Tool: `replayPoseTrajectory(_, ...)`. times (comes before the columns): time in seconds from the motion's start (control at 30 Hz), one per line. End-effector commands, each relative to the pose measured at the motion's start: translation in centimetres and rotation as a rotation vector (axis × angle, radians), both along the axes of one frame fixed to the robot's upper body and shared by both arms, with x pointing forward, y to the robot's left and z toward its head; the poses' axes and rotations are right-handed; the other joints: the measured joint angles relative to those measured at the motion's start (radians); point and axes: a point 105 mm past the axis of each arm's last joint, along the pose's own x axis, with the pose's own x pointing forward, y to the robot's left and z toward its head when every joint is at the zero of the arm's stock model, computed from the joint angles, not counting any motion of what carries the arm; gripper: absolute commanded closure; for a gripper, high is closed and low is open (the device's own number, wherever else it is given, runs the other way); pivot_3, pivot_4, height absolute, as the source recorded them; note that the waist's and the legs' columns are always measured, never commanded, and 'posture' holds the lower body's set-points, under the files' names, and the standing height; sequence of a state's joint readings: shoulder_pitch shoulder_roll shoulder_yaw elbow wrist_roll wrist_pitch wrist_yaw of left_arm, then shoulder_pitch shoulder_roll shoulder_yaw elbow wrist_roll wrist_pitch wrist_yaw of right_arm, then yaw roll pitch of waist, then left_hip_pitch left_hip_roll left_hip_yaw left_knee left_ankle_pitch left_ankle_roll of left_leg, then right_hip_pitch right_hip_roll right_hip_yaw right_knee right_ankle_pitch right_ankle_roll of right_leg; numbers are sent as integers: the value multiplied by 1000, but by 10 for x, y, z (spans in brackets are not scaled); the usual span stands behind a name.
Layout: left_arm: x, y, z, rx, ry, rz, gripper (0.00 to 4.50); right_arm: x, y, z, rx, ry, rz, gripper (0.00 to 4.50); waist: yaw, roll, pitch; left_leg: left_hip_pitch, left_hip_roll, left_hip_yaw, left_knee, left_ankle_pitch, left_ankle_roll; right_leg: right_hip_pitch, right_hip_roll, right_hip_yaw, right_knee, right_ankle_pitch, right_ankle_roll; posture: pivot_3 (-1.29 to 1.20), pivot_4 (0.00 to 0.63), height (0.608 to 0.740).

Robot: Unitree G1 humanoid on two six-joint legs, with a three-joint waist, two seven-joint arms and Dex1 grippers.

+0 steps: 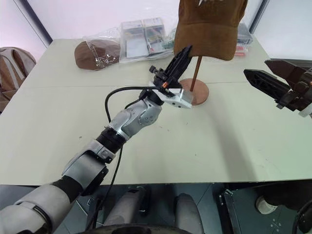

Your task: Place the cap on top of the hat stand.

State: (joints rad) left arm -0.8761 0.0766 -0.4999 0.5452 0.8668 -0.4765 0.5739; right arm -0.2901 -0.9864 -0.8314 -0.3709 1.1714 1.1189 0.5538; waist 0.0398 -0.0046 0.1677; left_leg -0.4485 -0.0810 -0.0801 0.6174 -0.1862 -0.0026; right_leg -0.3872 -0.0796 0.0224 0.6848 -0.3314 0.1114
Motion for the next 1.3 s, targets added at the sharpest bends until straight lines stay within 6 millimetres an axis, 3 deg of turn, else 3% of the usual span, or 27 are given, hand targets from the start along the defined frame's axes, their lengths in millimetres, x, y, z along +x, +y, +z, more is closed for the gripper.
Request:
replayPoseTrajectory(0.03,-5,-4,-20,16,21,-11,4451,-6,3,13,-31,-48,12,0,0,0,0,0,0,0,0,0,0,0,0,0,0,0,0,0,150,740)
replayPoseTrajectory(0.2,-13,-10,-40,42,63,-41,4451,-4,4,13,-40,-34,25,0,2,0,0,0,0,0,1,0,0,0,0,0,0,0,0,0,150,740)
replayPoseTrajectory(0.5,-20,-17,-52,75,116,-92,4451,-1,5,11,-53,-20,36,0,1,0,0,0,0,0,2,0,0,1,0,0,0,0,0,0,150,740)
replayPoseTrajectory(0.63,-21,-17,-55,84,132,-110,3059,0,7,10,-56,-19,39,0,1,0,0,0,0,0,2,0,0,1,0,0,0,0,0,0,150,740)
replayPoseTrajectory(0.83,-21,-19,-65,126,233,-172,54,1,8,8,-64,-15,42,0,1,0,0,0,0,0,2,0,0,1,0,0,0,0,0,0,150,740)
replayPoseTrajectory(0.97,-26,-22,-73,163,340,-275,54,2,9,7,-68,-15,49,0,0,1,-1,0,0,0,2,0,0,1,0,0,0,0,0,0,150,740)
replayPoseTrajectory(1.17,-20,-10,-61,126,483,-343,54,5,11,6,-75,-17,60,0,-1,1,-1,0,0,0,2,0,0,1,0,0,0,0,0,0,150,740)
replayPoseTrajectory(1.3,-9,18,-27,49,611,-411,54,6,13,6,-80,-21,72,0,-3,1,-1,0,0,0,3,0,1,1,0,0,0,0,0,0,150,740)
